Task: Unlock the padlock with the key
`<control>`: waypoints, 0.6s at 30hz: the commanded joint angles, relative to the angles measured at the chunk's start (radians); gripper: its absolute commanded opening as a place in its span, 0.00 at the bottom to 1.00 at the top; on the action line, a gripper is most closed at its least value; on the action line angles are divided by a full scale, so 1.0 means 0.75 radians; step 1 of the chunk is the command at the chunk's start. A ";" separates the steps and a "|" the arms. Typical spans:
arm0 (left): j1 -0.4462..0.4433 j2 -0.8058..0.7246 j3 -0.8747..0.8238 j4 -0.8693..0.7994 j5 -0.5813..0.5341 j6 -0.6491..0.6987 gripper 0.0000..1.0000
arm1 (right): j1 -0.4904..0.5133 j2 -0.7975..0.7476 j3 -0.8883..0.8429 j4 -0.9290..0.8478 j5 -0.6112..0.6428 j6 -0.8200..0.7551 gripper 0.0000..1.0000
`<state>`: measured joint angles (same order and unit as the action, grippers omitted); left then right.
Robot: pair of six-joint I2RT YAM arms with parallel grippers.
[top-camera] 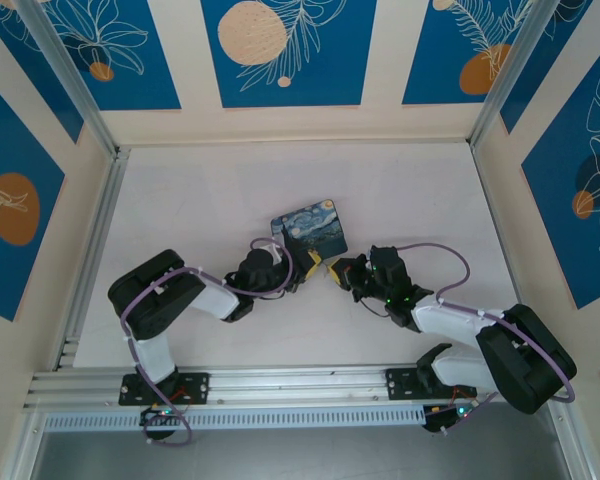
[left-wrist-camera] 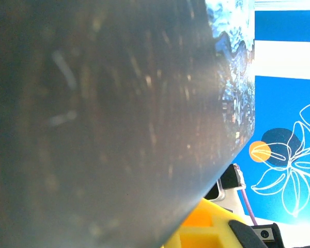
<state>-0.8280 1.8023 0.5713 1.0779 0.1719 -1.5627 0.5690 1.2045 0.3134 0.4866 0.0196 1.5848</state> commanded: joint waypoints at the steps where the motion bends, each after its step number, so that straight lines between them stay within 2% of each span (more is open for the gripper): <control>1: -0.023 0.008 0.049 0.070 0.008 -0.005 0.00 | -0.008 0.012 0.046 0.037 0.007 -0.039 0.00; 18: -0.062 -0.006 0.085 0.101 0.002 -0.050 0.00 | -0.028 0.054 0.079 0.129 -0.027 -0.326 0.00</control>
<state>-0.8364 1.8038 0.5976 1.0752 0.1211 -1.5921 0.5488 1.2354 0.3210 0.5503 0.0177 1.4265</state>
